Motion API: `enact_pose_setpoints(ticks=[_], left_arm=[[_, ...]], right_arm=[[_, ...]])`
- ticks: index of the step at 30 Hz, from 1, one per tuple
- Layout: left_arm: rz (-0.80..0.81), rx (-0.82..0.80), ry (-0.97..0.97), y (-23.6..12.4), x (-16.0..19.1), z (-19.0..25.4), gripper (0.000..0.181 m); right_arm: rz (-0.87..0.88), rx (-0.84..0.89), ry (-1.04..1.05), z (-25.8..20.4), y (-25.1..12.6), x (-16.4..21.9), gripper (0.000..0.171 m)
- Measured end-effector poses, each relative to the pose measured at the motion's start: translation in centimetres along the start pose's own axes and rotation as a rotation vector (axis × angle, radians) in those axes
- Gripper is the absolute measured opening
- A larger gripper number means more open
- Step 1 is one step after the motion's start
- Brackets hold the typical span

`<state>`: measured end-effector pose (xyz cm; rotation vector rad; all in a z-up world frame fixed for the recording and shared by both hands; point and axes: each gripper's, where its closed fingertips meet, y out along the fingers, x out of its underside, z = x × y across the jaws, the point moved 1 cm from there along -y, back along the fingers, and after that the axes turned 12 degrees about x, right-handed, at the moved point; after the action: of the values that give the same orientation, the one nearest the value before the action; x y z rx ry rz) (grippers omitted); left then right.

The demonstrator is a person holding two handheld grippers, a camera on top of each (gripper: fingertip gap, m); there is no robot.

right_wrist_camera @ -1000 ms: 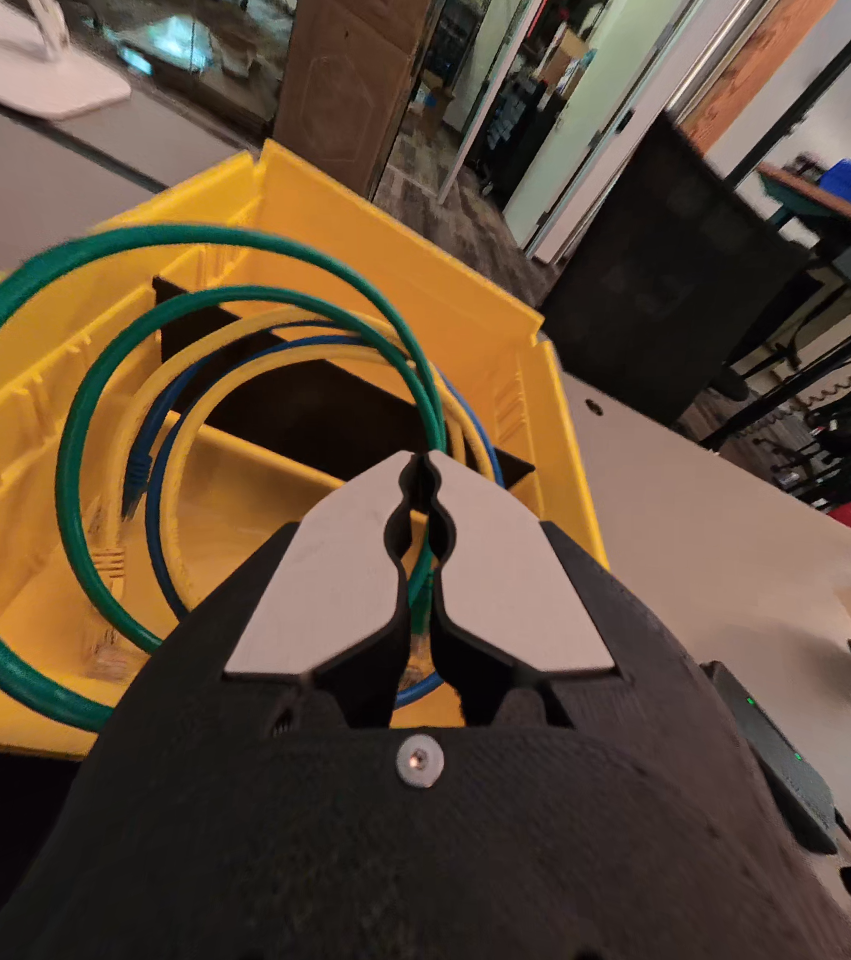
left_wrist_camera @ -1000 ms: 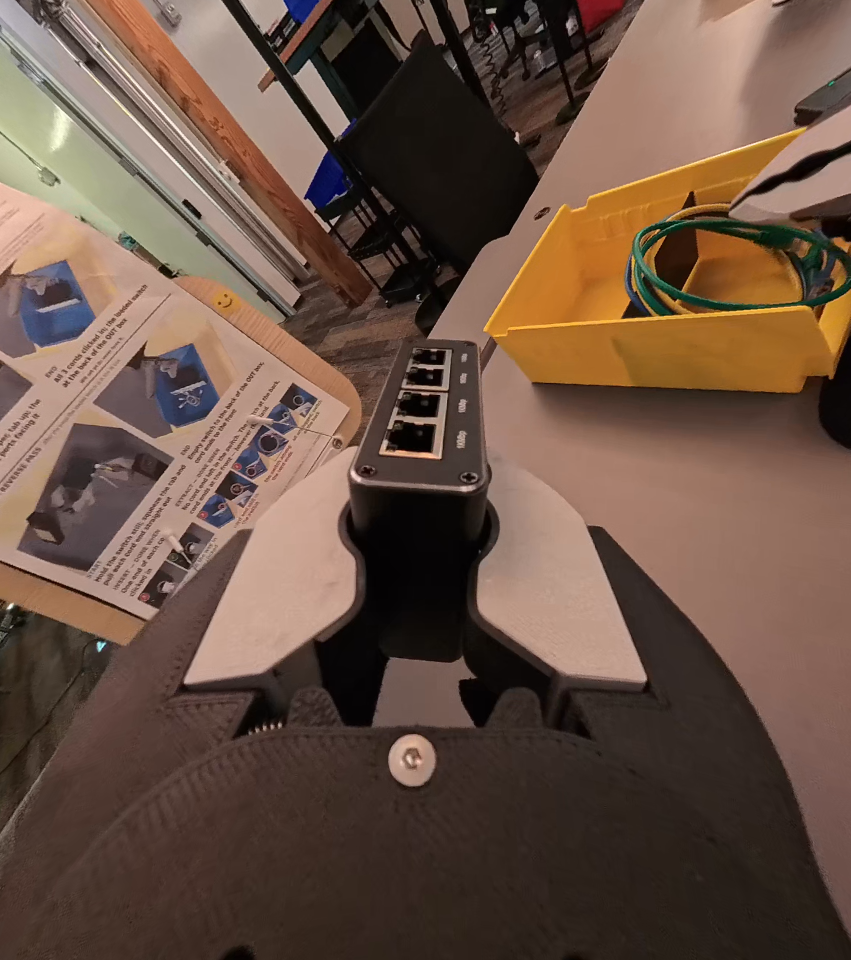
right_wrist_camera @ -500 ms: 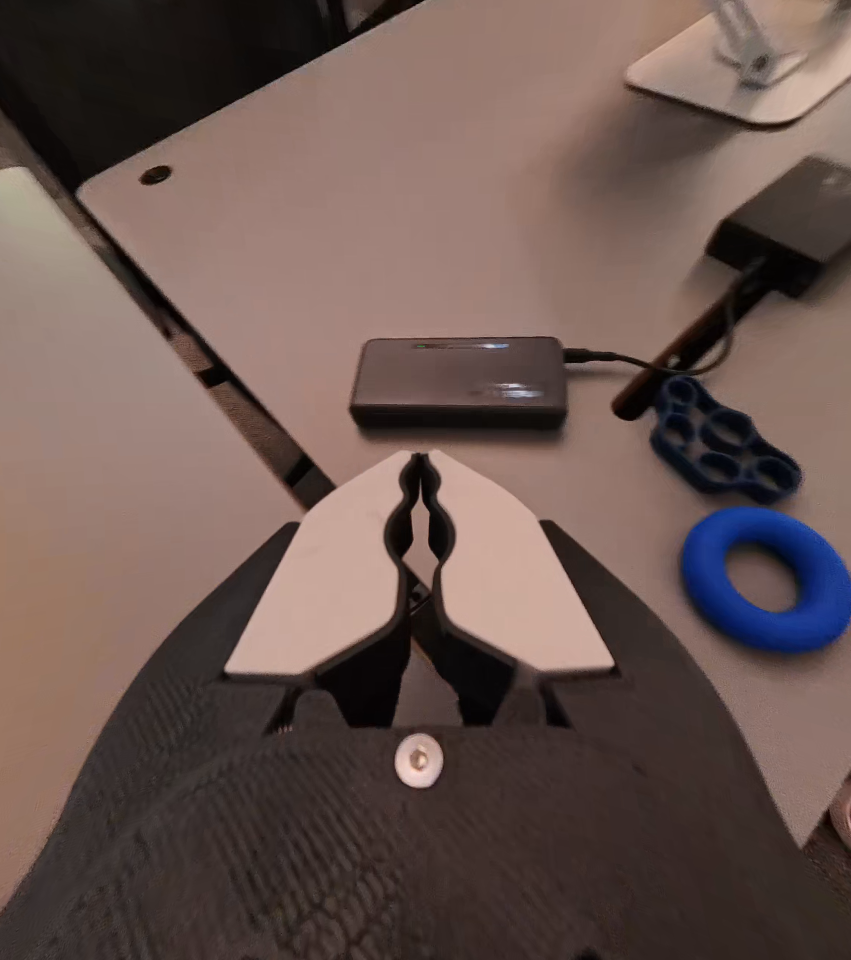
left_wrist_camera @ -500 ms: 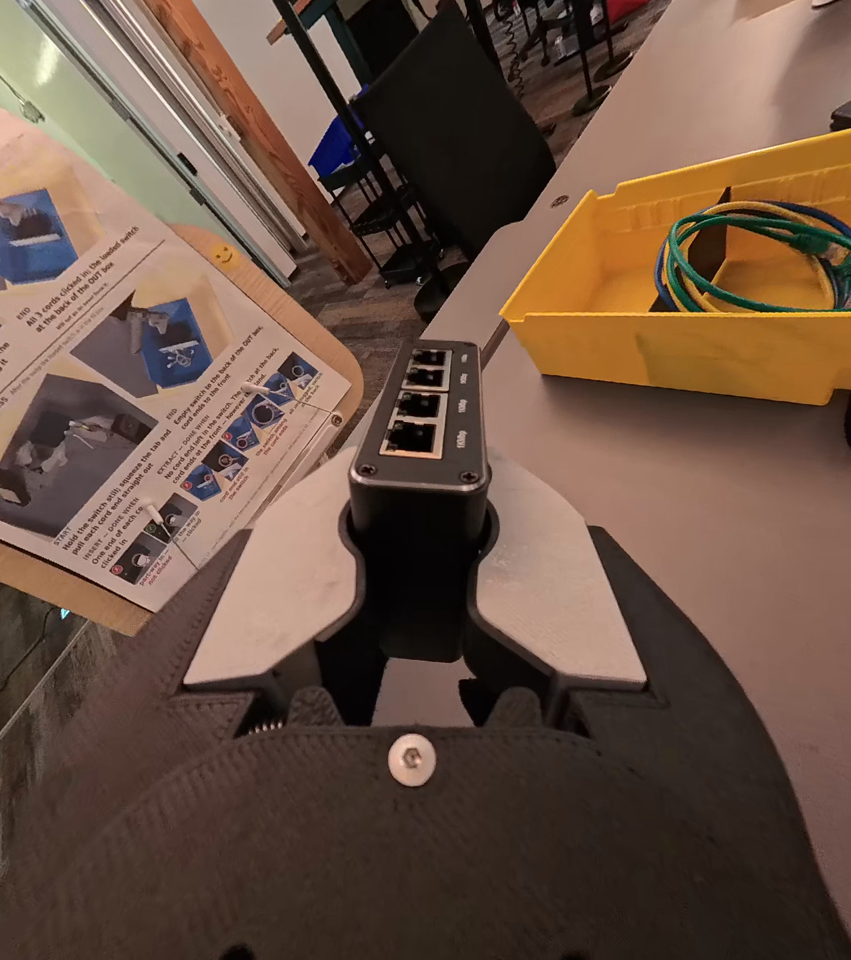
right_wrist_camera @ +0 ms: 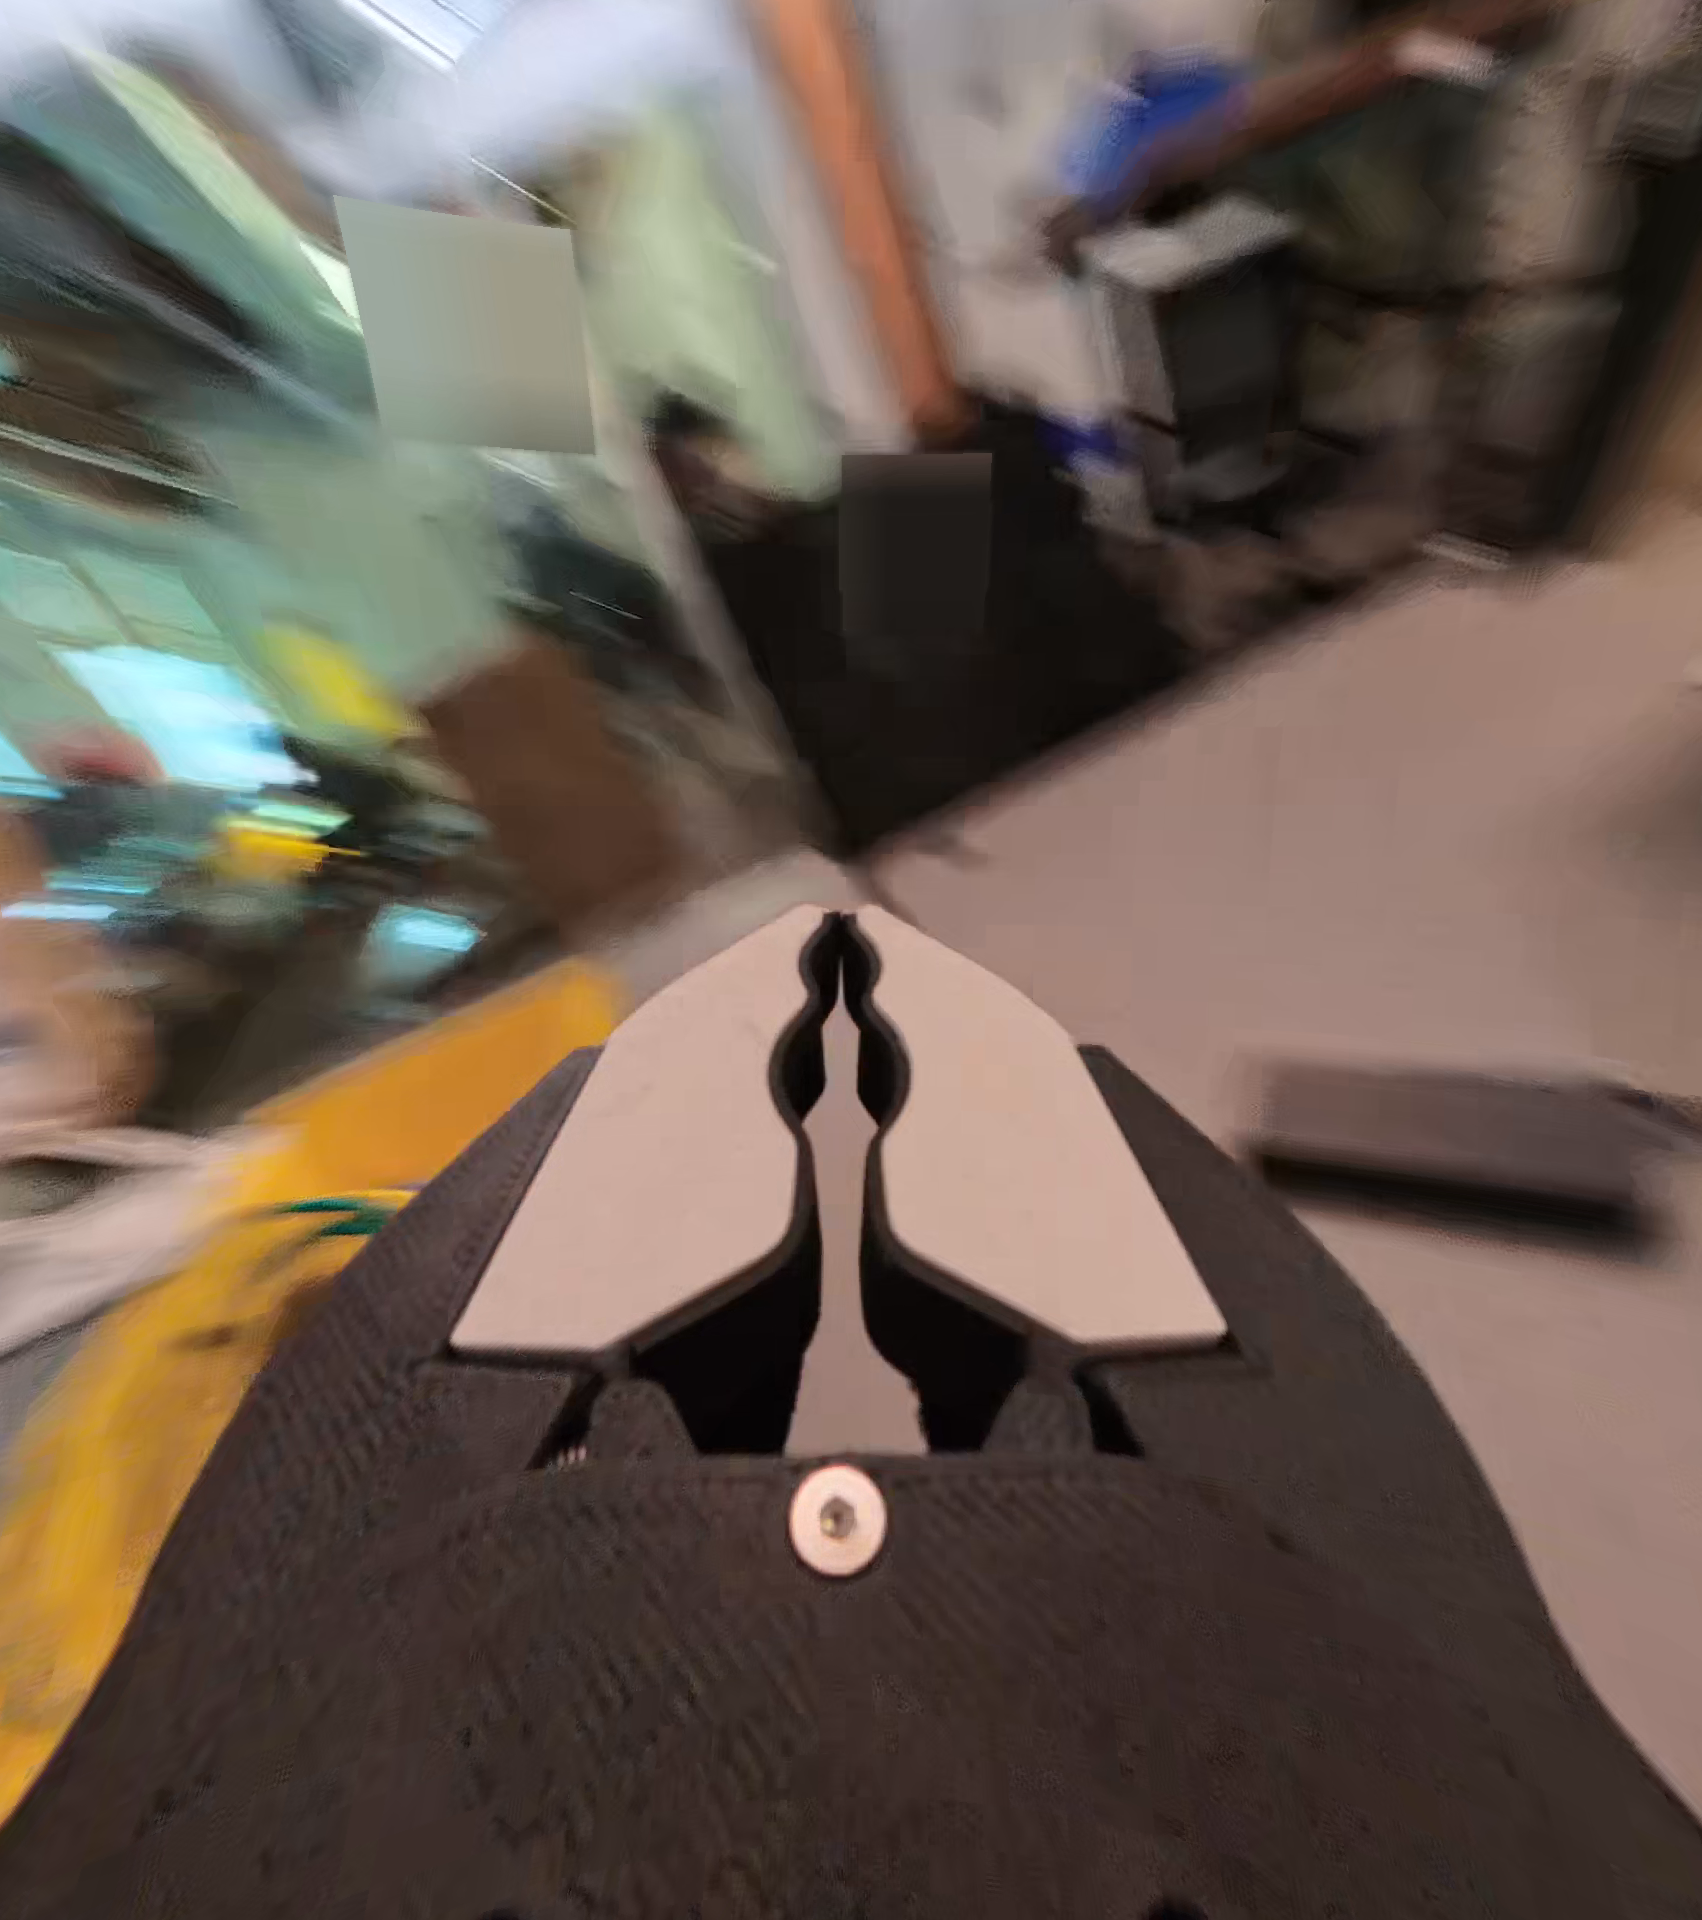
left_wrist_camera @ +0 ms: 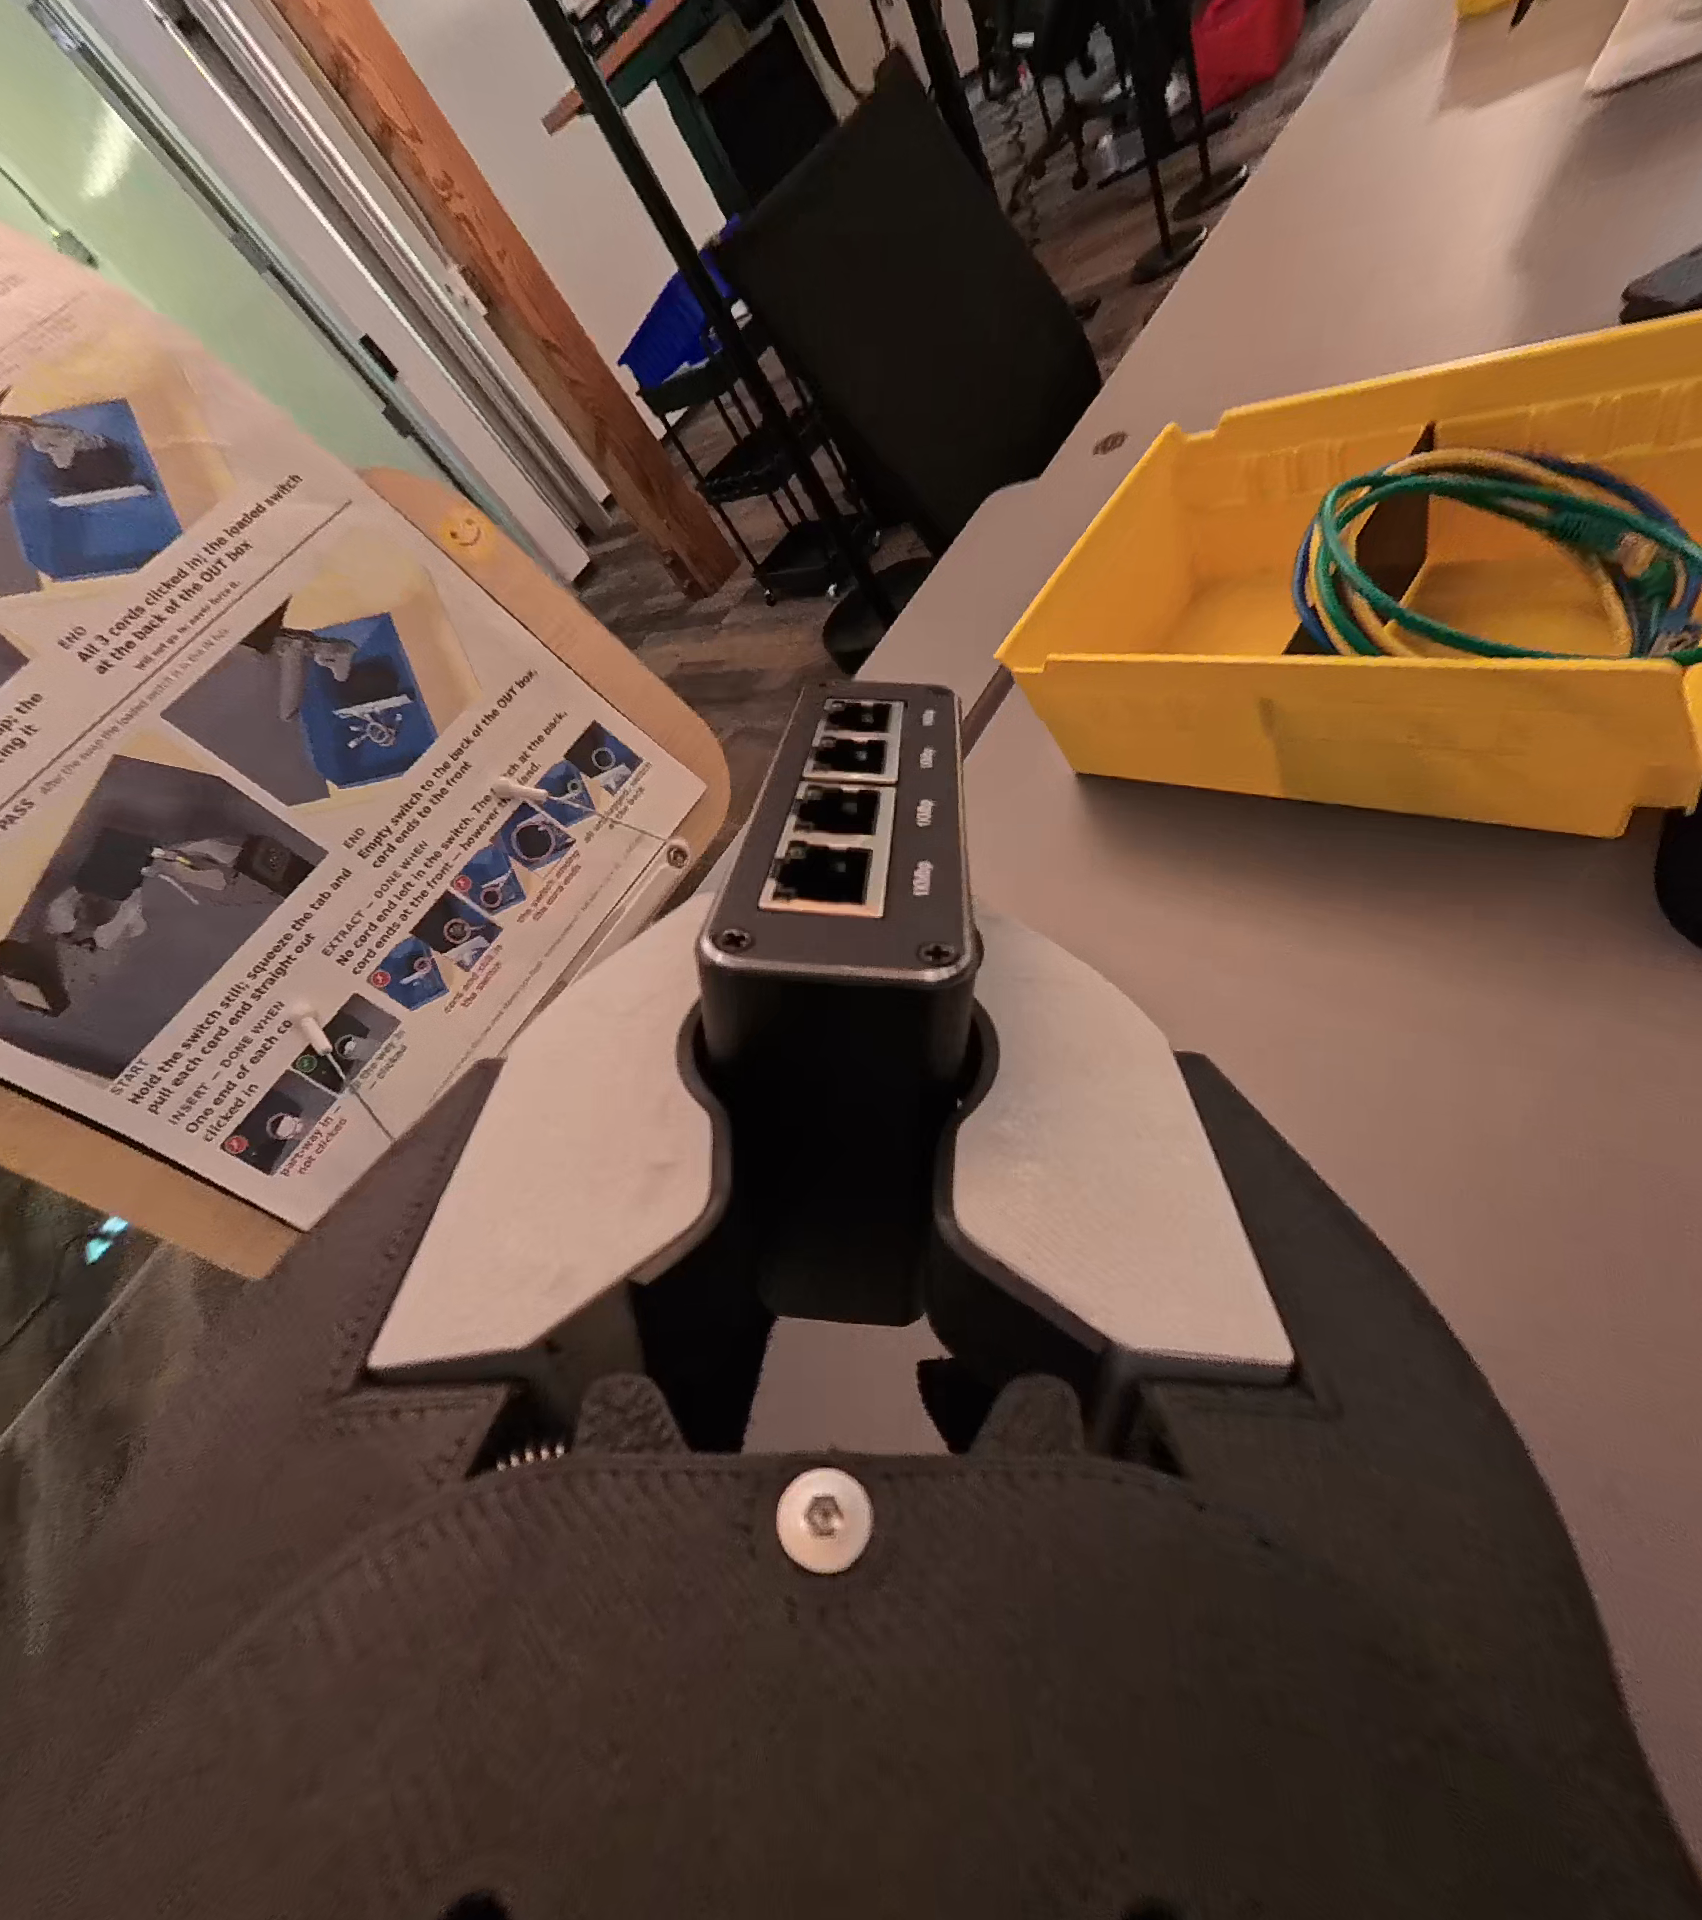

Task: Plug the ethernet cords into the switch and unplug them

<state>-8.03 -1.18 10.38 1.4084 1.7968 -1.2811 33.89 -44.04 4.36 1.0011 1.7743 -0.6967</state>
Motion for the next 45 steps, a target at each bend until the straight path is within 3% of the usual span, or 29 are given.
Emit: enact_pose_setpoints(ticks=[2,4,7,9,11,14,16,20,27,40,45], left_arm=[[0.038,0.052,-0.008,-0.2,-0.2,0.3,0.037],[0.059,0.134,-0.001,0.0,-0.1,1.2,0.037],[0.071,0.294,0.035,0.9,0.2,3.5,0.037],[0.065,0.383,0.032,1.5,0.3,5.0,0.037],[0.057,0.424,0.035,2.0,0.3,5.8,0.037],[0.049,0.468,0.039,2.3,0.2,6.9,0.037],[0.041,0.466,0.045,2.3,0.2,7.0,0.037],[0.046,0.460,0.018,2.0,0.1,6.7,0.037],[0.085,0.489,-0.013,1.5,-0.4,6.7,0.036],[-0.004,0.497,0.006,3.5,1.1,7.6,0.036],[-0.052,0.460,0.008,4.0,2.1,7.3,0.038]], right_arm=[[0.133,-0.446,0.079,-8.4,-3.2,-3.2,0.000],[0.209,-0.747,0.042,-15.6,-6.8,-4.1,0.000],[0.152,-1.008,-0.219,-26.1,-10.2,0.1,0.001],[0.095,-1.219,-0.358,-32.9,-12.9,4.0,0.024],[0.054,-1.444,-0.432,-38.6,-16.0,7.4,0.035],[-0.050,-1.567,-0.618,-44.3,-17.1,12.5,0.054],[-0.097,-1.584,-0.710,-46.7,-16.5,14.6,0.055],[-0.185,-1.691,-0.760,-48.8,-16.6,16.0,0.032],[-0.091,-1.710,-0.821,-49.0,-16.7,16.9,0.032],[-0.189,-1.626,-1.034,-47.5,-15.3,19.2,0.037],[-0.210,-1.619,-1.080,-46.9,-14.8,19.7,0.031]])
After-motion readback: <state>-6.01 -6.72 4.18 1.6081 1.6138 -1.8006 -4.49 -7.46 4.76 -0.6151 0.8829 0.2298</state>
